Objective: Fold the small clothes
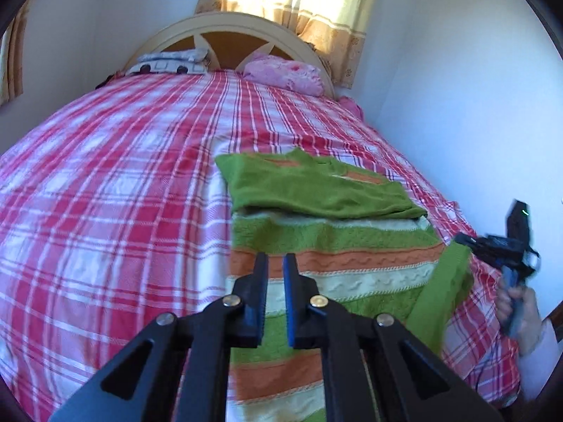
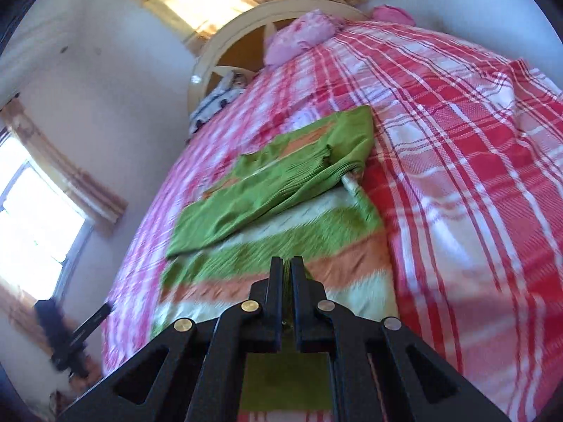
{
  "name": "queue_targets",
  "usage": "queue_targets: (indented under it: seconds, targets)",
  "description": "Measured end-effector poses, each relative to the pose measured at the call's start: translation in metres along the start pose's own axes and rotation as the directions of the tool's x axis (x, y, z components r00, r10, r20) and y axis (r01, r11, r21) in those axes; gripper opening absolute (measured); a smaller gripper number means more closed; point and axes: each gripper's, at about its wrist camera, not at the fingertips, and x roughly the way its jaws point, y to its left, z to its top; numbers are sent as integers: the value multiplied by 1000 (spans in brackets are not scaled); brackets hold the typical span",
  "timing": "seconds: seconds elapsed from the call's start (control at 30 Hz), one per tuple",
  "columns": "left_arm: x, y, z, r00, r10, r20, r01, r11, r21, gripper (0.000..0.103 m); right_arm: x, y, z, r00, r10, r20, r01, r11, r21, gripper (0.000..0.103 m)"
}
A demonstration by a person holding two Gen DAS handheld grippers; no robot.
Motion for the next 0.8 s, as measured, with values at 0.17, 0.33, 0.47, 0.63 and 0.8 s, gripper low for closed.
queue_targets:
  seconds: [0.17, 0.33, 0.47, 0.63, 0.8]
  targets:
    - [-16, 13, -17, 999, -7, -33, 11, 993, 117, 56, 42, -19, 16, 996, -87, -16, 88, 996, 34, 0]
    - [-29, 11, -60, 989, -18, -149, 61, 956, 287, 71, 53, -29, 10, 994, -110, -24, 111, 993, 35, 0]
    - [-22, -8, -95, 967, 58, -249, 69, 878, 474, 71, 34, -16, 5, 990, -138, 36, 139, 990, -25, 0]
    - [-17, -45, -123, 967, 56, -248, 133, 719, 682, 71, 5, 2, -2, 990, -116, 84, 122, 989, -79, 0]
    - [9, -60, -128, 972, 108, -211, 106, 599, 794, 72, -13, 13, -9, 992, -86, 95, 95, 991, -90, 0]
